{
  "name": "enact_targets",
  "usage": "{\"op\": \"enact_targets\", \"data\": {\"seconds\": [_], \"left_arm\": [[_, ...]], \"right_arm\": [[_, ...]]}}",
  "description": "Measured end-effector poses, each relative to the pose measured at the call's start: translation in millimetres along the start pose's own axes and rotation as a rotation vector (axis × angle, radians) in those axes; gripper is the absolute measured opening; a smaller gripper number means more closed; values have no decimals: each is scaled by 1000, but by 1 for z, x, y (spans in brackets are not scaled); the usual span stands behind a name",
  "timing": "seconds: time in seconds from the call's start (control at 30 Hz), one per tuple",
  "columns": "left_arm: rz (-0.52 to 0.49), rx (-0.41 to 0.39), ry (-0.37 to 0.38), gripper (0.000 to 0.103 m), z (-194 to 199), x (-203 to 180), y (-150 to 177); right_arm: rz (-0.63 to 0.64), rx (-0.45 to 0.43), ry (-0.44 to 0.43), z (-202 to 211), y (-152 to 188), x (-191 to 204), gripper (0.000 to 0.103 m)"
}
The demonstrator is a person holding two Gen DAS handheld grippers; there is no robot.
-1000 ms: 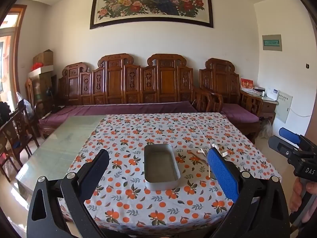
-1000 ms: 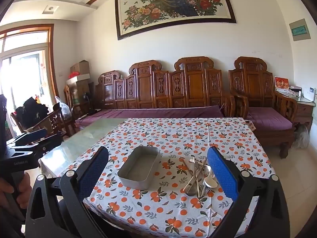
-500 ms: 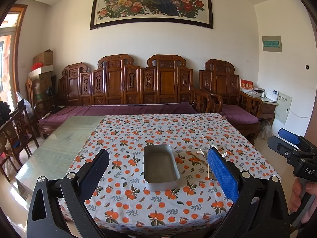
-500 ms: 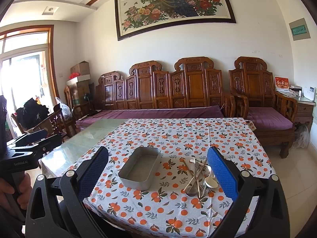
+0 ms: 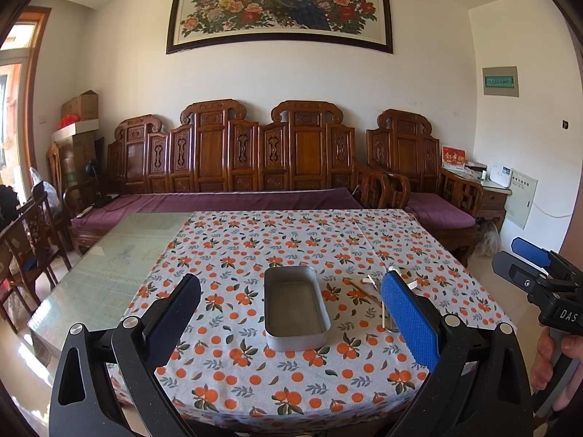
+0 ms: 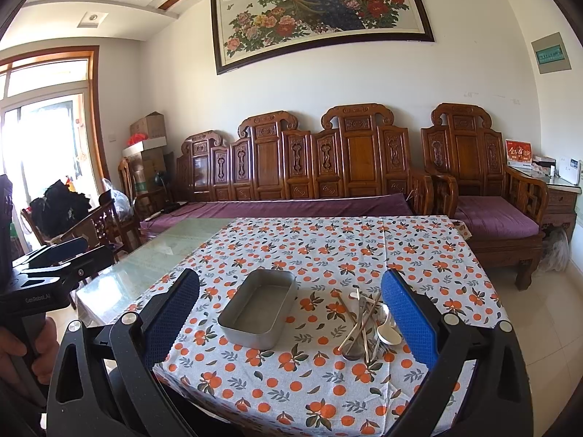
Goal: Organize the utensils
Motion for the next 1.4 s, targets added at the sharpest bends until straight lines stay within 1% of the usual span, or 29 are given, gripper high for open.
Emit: {"op": "enact_targets", "data": {"seconds": [0.33,0.57,0.6,0.77,1.03,1.23,1.4], "left_arm": [[0,-2,0,96,2,-1,-2],[-2,-5,1,96,0,-2,-9],[0,-7,1,96,6,-5,-9],[1,-10,0,96,7,-6,-11],[2,-12,2,96,8,-6,-11],[2,-14,3,96,8,-7,-12],[1,-14,3,96,8,-7,-12]], "right_arm": [[-1,-2,-3,1,-1,-1,100],[-5,-2,-3,1,0,-3,100],[-5,-2,-3,0,0,-3,100],[-7,-5,-3,1,0,-4,100],[-8,-7,-2,0,-3,-2,100],[-8,-10,-2,1,-5,8,100],[-10,-10,-2,1,-5,6,100]]}}
Point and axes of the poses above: each gripper's, at about its wrist camera, not at the fingertips, and z roughly against the way its jaws point, x to its left, y to its underside, the point moved 5 cm from there along -z, roughly the way its jaws point, and after that the axes turned 14 degrees about y, right-handed, at the moved point
